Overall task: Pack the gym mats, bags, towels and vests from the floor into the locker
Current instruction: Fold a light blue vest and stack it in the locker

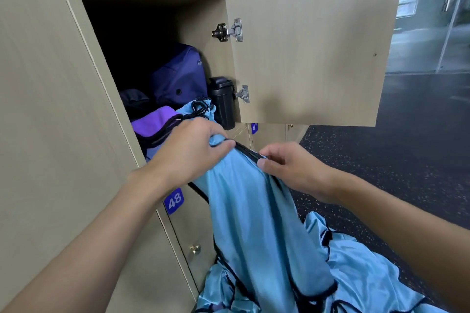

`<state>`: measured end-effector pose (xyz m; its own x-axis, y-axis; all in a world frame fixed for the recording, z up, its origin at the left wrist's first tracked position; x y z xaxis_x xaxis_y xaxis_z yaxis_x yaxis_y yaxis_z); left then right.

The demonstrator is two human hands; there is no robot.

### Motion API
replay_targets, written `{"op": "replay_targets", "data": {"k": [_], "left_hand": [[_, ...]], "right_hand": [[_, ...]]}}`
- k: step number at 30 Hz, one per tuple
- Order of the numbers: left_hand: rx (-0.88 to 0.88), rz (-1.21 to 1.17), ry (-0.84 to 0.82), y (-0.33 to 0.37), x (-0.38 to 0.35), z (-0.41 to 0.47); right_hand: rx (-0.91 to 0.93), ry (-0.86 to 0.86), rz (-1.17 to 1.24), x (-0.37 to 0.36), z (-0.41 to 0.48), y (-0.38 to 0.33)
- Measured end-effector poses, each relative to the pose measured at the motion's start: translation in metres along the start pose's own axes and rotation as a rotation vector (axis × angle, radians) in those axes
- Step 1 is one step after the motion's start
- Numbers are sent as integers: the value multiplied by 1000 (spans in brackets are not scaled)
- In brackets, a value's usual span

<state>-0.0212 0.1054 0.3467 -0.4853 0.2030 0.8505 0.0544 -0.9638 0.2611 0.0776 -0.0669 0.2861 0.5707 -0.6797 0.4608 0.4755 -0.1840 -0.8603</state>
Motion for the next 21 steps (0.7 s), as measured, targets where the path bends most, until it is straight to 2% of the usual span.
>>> {"op": "replay_targets", "data": {"k": [2, 4, 8, 10, 16, 21], "left_hand": [[104, 87, 79, -9, 5, 2], [110, 79, 74, -10, 7, 0], [-55, -277, -227, 6, -15, -6], [-72, -320, -281, 8, -28, -7], [-19, -385, -163, 6, -20, -2], [-9, -380, -73, 7, -12, -2]], "right_hand": [[-26, 42, -21, 5, 2, 1], [-36, 68, -22, 8, 3, 1], [-10, 73, 110, 3, 4, -6], [17, 49, 139, 1, 3, -10], [66, 138, 45, 3, 2, -10], [61, 123, 131, 0, 2, -8]]}}
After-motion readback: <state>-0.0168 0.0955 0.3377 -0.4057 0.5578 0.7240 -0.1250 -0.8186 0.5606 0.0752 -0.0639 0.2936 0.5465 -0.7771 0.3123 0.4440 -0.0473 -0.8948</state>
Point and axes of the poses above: each hand's wrist, its own z-axis towards the middle knuckle, its own x-axis out of the back of the hand, y = z × x, the point moved 1 cm from there along z, towards the middle knuckle, and after that the axes turned 1 degree about x, right-handed, at the moved point
